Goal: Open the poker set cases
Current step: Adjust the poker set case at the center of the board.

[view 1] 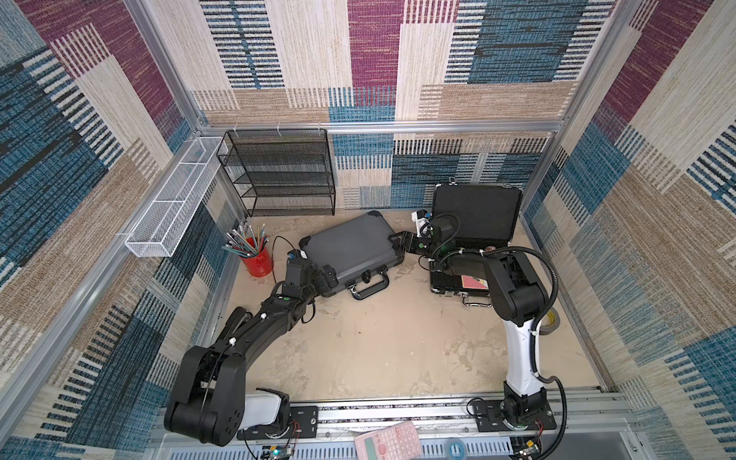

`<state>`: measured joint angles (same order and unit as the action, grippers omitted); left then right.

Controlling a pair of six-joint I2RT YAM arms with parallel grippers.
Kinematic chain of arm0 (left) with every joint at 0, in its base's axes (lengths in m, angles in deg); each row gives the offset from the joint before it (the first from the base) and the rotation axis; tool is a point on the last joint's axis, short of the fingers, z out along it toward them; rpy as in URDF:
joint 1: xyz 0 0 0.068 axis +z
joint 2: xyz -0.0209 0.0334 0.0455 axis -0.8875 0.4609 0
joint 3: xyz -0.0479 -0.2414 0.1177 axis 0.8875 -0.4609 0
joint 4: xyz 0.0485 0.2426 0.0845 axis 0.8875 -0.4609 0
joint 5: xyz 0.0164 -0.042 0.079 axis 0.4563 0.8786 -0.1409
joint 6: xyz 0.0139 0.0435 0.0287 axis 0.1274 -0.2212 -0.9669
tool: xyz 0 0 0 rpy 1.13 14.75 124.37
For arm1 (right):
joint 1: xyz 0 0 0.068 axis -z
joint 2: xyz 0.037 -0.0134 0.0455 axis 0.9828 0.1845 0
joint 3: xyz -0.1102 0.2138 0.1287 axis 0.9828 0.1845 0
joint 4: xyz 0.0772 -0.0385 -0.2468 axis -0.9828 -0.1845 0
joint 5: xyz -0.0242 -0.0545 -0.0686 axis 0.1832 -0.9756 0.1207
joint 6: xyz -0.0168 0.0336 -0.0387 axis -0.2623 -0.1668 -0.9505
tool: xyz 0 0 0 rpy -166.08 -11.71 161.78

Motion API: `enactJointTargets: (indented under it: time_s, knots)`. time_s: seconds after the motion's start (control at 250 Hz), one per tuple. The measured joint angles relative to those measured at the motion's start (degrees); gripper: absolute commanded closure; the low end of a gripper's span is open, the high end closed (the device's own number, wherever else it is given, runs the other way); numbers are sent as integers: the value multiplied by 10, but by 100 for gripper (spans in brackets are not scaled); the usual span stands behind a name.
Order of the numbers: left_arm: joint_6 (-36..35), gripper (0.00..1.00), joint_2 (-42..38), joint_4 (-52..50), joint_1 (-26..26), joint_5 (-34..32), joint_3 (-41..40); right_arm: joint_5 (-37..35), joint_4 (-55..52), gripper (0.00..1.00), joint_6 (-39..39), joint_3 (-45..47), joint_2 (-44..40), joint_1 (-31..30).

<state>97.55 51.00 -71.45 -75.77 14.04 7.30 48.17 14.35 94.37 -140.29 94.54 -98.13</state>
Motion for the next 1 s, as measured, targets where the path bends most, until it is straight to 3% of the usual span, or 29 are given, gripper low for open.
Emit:
enactJointTargets:
  time_s: [0.336, 0.816, 1.0]
  knots:
    - [5, 4, 46, 41, 35, 96, 19, 26, 1, 26, 6, -12, 19, 0]
    - [-12, 15, 90, 18, 42, 92, 53, -13, 46, 47, 0, 31, -5, -11]
    - [-12, 17, 91, 19, 43, 93, 53, -41, 57, 49, -1, 50, -19, -18]
